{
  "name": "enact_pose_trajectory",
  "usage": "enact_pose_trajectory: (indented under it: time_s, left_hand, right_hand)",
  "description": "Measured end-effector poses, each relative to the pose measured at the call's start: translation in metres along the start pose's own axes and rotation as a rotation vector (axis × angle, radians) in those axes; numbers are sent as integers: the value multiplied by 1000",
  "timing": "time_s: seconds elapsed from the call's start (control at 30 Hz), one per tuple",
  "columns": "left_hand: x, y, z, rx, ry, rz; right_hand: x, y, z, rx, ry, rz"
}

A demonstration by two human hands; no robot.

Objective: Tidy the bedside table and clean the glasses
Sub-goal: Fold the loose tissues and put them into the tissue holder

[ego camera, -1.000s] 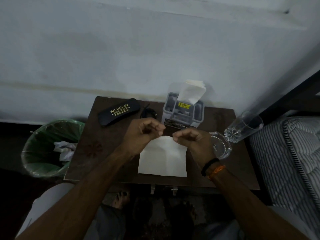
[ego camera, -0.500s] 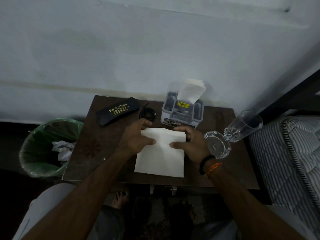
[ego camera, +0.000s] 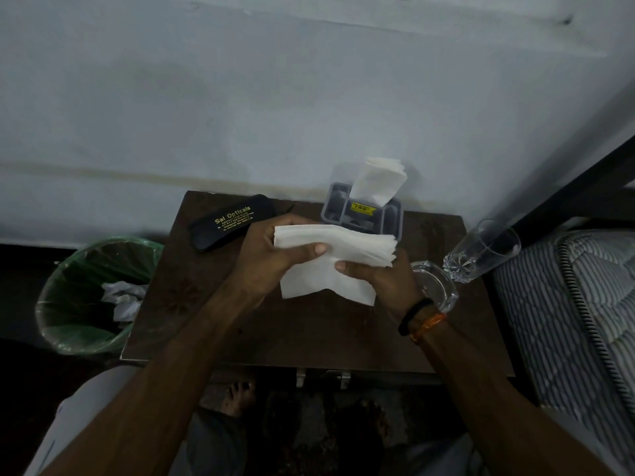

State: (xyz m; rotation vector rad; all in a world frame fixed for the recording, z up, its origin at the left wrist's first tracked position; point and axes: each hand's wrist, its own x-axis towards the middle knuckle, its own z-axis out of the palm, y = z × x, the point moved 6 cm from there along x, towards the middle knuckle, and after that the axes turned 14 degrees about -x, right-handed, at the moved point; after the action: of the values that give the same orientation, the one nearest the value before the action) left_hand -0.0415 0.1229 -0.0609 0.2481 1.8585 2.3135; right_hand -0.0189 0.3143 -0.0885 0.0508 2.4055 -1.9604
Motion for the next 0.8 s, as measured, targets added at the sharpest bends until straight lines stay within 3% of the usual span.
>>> enact_pose_trajectory:
  time_s: [0.17, 0.3, 0.6, 0.8]
  left_hand:
    - [1, -20, -2, 75, -25, -151]
    - [0, -32, -2, 169, 104, -207]
    - [-11, -6, 16, 250, 34, 105]
    - [-19, -42, 14, 244, 77, -135]
  right_hand:
    - [2, 2, -6, 24, 66, -3]
    - [0, 4, -1, 23, 3, 13]
    - [-5, -5, -6, -76, 151, -80]
    - [-13, 22, 6, 40, 66, 105]
